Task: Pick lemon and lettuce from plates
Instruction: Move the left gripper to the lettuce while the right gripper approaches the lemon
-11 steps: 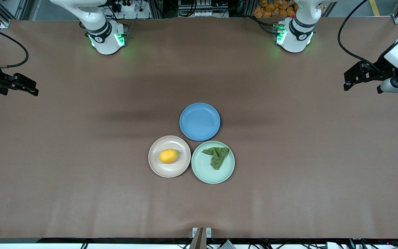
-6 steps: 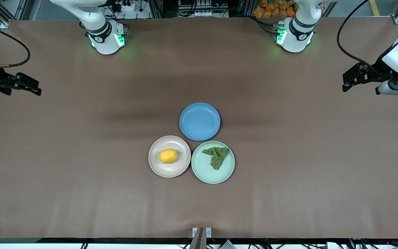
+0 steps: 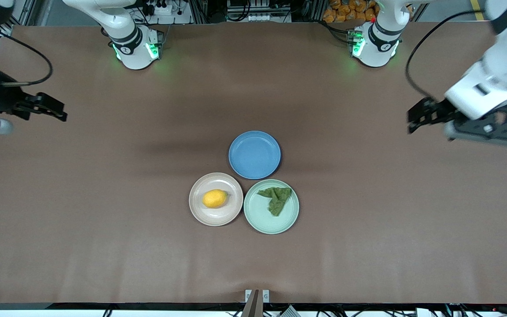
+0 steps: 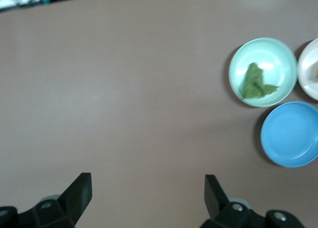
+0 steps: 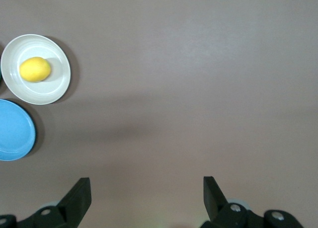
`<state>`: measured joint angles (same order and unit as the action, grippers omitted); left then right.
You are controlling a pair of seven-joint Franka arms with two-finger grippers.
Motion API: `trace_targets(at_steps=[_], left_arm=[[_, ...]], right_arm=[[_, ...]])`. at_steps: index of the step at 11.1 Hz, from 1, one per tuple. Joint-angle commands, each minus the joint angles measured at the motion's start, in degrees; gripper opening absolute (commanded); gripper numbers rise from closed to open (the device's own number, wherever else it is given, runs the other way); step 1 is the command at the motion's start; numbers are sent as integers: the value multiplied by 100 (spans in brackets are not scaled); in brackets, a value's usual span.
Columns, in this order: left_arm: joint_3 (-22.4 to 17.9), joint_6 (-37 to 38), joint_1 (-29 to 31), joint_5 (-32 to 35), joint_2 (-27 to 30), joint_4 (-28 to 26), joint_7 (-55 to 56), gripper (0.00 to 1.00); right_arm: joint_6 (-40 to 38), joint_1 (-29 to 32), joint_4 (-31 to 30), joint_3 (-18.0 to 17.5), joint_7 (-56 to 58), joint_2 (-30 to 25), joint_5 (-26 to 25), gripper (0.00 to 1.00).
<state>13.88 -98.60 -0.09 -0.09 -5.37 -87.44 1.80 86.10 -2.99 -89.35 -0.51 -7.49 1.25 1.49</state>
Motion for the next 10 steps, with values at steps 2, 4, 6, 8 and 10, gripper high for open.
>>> trace_targets(at_steps=[2, 4, 6, 8, 10], left_arm=[[9, -1473, -736, -132, -1042, 78, 496, 100], [9, -2126, -1026, -105, -1421, 95, 514, 100], [-17, -2994, -1484, -61, -1764, 95, 549, 100], [-9, -3715, -1712, -79, -2203, 95, 602, 100], [-9, -4366, -1758, -26, -2703, 95, 585, 100]], right_arm=[[65, -474, -3, 34, -797, 42, 71, 100], [179, -658, 5, 34, -1042, 112, 97, 100], [363, -799, 6, 34, -1437, 191, 334, 100], [451, -1036, 6, 34, -1859, 270, 335, 100], [557, -1247, 58, 25, -2107, 393, 370, 100]])
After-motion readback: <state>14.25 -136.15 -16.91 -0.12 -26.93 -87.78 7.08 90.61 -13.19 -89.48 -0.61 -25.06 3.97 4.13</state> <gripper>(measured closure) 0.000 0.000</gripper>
